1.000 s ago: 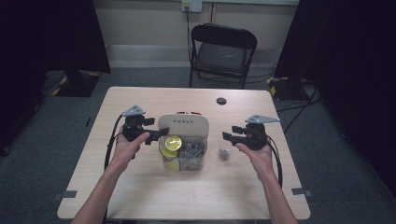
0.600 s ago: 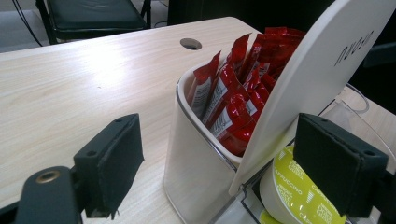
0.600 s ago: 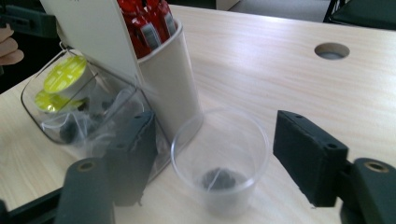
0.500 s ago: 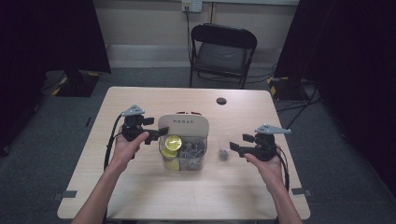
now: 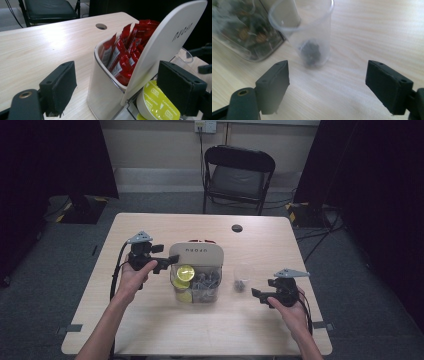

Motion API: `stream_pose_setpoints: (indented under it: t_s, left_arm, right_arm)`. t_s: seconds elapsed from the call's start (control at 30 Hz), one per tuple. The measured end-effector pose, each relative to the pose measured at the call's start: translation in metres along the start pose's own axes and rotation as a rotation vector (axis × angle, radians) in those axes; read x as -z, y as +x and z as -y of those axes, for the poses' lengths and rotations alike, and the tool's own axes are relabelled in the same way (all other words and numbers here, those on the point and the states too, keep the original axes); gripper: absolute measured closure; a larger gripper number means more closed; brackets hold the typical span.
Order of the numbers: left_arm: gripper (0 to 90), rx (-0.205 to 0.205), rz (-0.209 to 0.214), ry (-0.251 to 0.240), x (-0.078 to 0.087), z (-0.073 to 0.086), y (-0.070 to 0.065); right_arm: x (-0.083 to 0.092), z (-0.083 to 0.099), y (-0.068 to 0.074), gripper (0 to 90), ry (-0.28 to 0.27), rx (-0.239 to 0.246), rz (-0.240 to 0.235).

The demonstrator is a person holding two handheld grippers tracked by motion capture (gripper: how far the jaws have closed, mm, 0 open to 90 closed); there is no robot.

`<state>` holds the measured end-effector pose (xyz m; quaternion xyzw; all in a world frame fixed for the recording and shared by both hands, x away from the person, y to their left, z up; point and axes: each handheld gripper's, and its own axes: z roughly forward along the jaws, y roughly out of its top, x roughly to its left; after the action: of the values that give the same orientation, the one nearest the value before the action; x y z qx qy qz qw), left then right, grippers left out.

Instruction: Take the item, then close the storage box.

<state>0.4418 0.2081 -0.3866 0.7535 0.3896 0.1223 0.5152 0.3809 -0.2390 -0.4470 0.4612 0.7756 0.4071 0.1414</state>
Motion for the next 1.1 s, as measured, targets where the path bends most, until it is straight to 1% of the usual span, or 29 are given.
stream_pose_setpoints:
  t_s: [0.03,0.07,0.1,0.17,0.23,0.33,0.37,0.43,0.5,0.57,0.6,0.63,0.7,0.73,0.8,0.87,0.9,0.93,0.97,1.03,1.07,1.1]
  left_arm:
    - [15.8,0.005,0.0,-0.009,0.001,0.0,0.0]
    - [15.8,-0.002,-0.003,-0.01,0.003,-0.001,0.001]
    - [15.8,0.002,-0.006,-0.008,0.005,-0.001,0.001]
    - [15.9,-0.006,-0.012,-0.014,0.007,-0.001,0.002]
    - [16.0,0.005,-0.017,-0.019,0.009,-0.002,0.003]
    - [16.1,0.009,-0.026,-0.021,0.013,-0.002,0.005]
    - [16.1,0.01,-0.031,-0.018,0.014,-0.002,0.005]
    - [16.1,0.012,-0.03,-0.02,0.016,-0.002,0.007]
    - [16.1,0.015,-0.028,-0.025,0.016,-0.002,0.008]
    - [16.0,0.02,-0.029,-0.026,0.017,-0.002,0.01]
    - [16.0,0.017,-0.034,-0.021,0.018,-0.003,0.012]
    - [16.0,0.013,-0.033,-0.02,0.019,-0.003,0.013]
    - [16.1,0.0,-0.042,-0.013,0.021,-0.003,0.015]
    - [16.1,-0.001,-0.049,-0.016,0.022,-0.003,0.016]
    - [16.1,0.017,-0.057,-0.022,0.023,-0.003,0.019]
    - [16.3,0.038,-0.072,-0.025,0.022,-0.002,0.023]
    - [16.5,0.056,-0.083,-0.028,0.022,-0.001,0.025]
    - [16.7,0.077,-0.082,-0.035,0.021,0.0,0.026]
    - [16.9,0.086,-0.08,-0.036,0.02,0.002,0.027]
    - [16.9,0.07,-0.092,-0.022,0.016,0.002,0.028]
    - [16.9,0.076,-0.095,-0.022,0.014,0.003,0.029]
    - [16.9,0.08,-0.089,-0.023,0.012,0.004,0.031]
  right_arm:
    - [-0.003,0.003,0.0,18.8,0.016,0.001,0.006]
    - [-0.005,0.005,-0.001,19.0,0.025,0.009,0.009]
    - [-0.007,0.007,-0.002,19.4,0.042,0.012,0.017]
    - [-0.011,0.012,-0.003,20.2,0.058,0.011,0.025]
    - [-0.014,0.016,-0.004,20.0,0.075,0.017,0.04]
    - [-0.02,0.02,-0.006,19.7,0.113,0.03,0.072]
    - [-0.021,0.021,-0.006,19.7,0.12,0.044,0.083]
    - [-0.024,0.022,-0.007,18.3,0.134,0.049,0.092]
    - [-0.028,0.025,-0.007,18.1,0.142,0.067,0.114]
    - [-0.029,0.026,-0.007,18.2,0.152,0.073,0.121]
    - [-0.03,0.028,-0.008,18.2,0.158,0.081,0.126]
    - [-0.031,0.029,-0.007,17.6,0.163,0.08,0.128]
    - [-0.032,0.03,-0.006,17.4,0.15,0.074,0.151]
    - [-0.032,0.03,-0.005,17.5,0.149,0.082,0.152]
    - [-0.032,0.031,-0.005,16.7,0.147,0.074,0.157]
    - [-0.033,0.032,-0.005,16.2,0.13,0.072,0.167]
    - [-0.033,0.033,-0.005,16.3,0.12,0.067,0.172]
    - [-0.033,0.034,-0.004,16.2,0.11,0.062,0.179]
    - [-0.034,0.035,-0.004,16.1,0.104,0.061,0.182]
    - [-0.034,0.036,-0.003,16.0,0.092,0.05,0.193]
    - [-0.034,0.036,-0.002,16.0,0.087,0.05,0.195]
    - [-0.034,0.036,-0.003,15.9,0.083,0.051,0.195]
